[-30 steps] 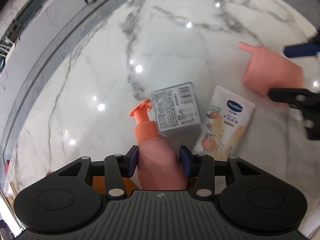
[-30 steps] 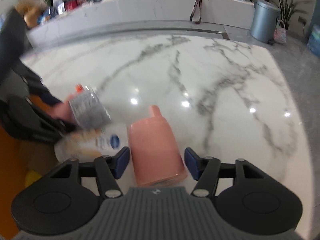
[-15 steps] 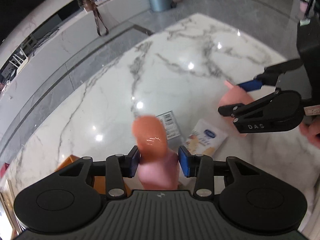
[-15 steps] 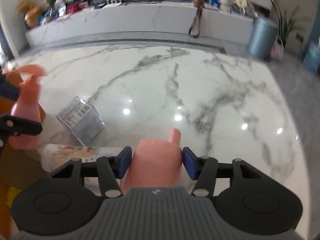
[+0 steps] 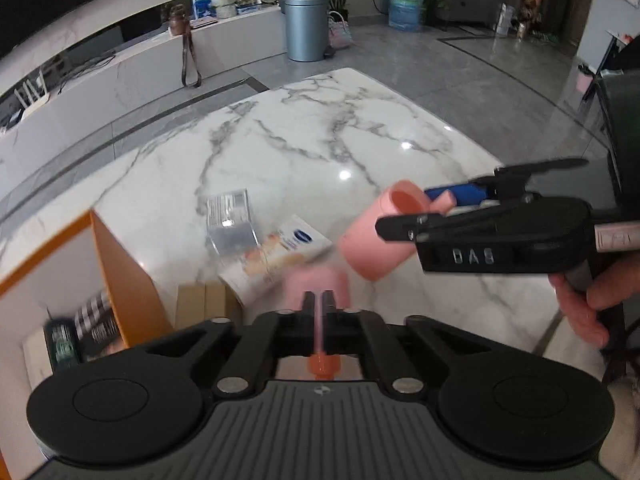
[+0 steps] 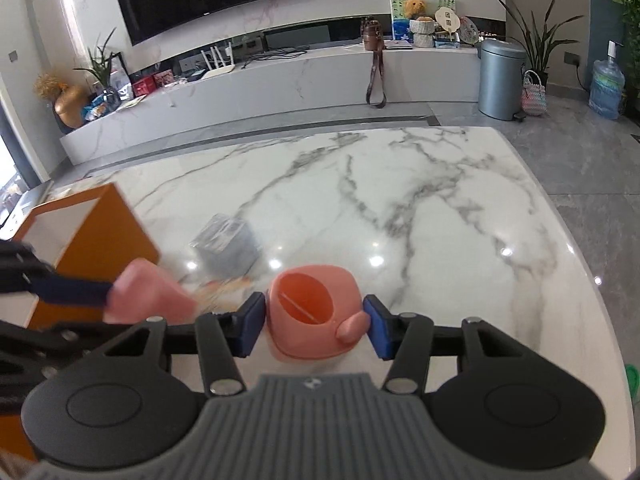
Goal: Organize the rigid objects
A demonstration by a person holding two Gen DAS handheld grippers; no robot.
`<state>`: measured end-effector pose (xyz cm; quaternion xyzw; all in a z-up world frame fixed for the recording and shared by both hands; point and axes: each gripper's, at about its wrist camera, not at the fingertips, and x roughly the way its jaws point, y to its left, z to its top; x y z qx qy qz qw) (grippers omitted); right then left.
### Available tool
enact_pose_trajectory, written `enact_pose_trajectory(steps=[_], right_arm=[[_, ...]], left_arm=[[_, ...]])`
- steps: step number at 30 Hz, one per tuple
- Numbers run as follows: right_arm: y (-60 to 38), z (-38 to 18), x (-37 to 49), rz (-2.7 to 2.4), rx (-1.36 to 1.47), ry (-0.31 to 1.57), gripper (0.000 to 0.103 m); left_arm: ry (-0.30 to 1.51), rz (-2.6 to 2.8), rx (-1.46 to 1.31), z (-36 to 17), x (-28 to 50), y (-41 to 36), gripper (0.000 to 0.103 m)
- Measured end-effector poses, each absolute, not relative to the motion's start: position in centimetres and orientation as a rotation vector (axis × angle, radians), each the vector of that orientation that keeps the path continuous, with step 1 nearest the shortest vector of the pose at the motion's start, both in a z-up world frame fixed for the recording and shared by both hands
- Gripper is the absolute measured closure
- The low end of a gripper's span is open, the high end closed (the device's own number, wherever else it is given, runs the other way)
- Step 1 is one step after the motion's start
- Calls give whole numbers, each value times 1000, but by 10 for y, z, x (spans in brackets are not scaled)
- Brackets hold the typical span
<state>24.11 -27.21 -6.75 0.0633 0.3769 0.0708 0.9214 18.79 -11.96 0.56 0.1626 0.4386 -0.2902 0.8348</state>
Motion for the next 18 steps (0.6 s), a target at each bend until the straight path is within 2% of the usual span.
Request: enact_pose_trajectory(steps=[5, 8, 9, 12, 18], right_arm=[[-266, -72, 223, 136, 147, 833, 49], [-273, -72, 216, 121, 198, 848, 49], [-275, -73, 212, 119, 216, 860, 49], [-276, -77, 203, 112, 251, 884, 50], [-286, -62, 184, 12, 244, 798, 50]], left_arm=[[966, -599, 342, -7, 171, -115, 100], [979, -583, 317, -16, 162, -110, 89], [989, -575, 293, -20, 160, -109, 82], [967, -566, 250, -26, 151, -110, 71], [871, -687, 500, -39, 129, -137, 69]])
